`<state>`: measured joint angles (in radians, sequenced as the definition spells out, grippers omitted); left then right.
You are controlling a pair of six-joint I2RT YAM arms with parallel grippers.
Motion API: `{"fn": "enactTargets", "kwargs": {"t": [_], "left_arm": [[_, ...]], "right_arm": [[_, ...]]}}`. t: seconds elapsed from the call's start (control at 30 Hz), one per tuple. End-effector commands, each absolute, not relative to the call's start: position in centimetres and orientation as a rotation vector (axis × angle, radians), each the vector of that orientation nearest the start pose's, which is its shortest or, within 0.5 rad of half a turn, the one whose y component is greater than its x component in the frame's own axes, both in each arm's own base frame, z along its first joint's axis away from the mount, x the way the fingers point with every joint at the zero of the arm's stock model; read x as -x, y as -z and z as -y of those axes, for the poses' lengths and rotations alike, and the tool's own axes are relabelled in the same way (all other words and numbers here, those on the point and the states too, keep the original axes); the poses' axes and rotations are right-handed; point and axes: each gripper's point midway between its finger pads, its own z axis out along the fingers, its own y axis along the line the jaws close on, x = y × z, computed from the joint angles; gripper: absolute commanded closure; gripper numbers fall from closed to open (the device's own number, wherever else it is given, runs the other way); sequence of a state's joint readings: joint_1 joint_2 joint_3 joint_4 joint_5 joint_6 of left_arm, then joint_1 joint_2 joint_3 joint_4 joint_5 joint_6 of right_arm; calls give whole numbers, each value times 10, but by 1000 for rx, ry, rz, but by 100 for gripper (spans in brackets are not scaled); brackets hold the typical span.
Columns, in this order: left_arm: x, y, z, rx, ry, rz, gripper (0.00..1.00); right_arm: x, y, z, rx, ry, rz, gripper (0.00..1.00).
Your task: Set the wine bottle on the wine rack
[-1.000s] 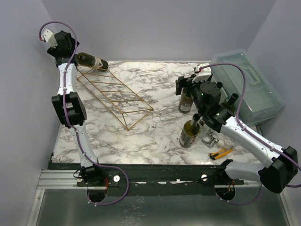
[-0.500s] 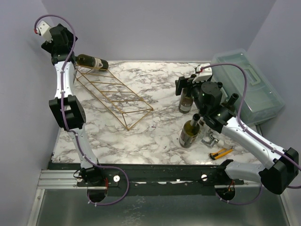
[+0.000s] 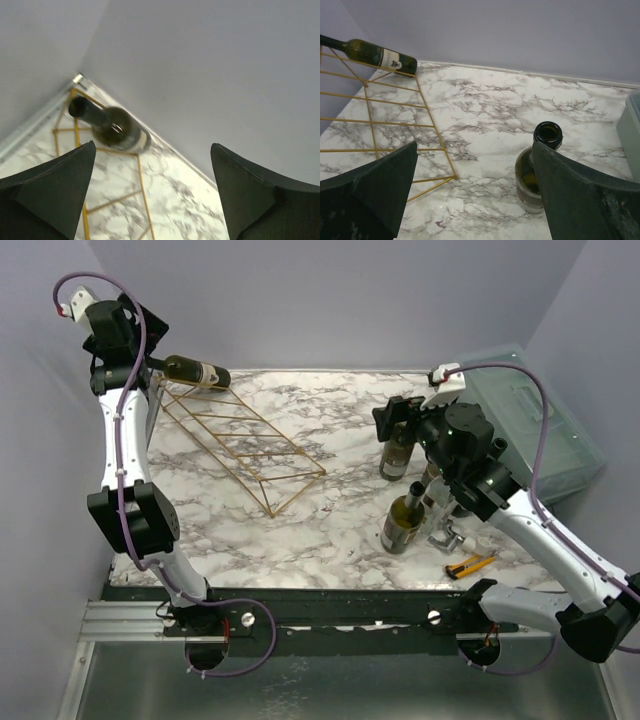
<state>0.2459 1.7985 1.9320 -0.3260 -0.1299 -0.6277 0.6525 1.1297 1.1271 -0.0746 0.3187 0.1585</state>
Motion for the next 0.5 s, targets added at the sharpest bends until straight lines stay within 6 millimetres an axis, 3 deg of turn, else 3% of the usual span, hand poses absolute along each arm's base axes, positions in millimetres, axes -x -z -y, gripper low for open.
{"fn": "enactTargets", "kwargs": {"t": [0.0, 0.1, 0.3, 0.47], "left_arm": [[-516, -378, -47, 688, 521, -1697, 1], [-494, -383, 7, 531, 629, -1755, 1], [-427, -402, 144, 80, 758, -1802, 1], [-366, -391, 226, -202, 872, -1831, 1]], "right_arm": [[-311, -366, -195, 199, -441, -1707, 0], [-296, -363, -183, 197, -425, -1753, 0], [-269, -364, -142, 97, -361, -1745, 0], [-250, -373, -109, 17, -316, -1676, 0]]}}
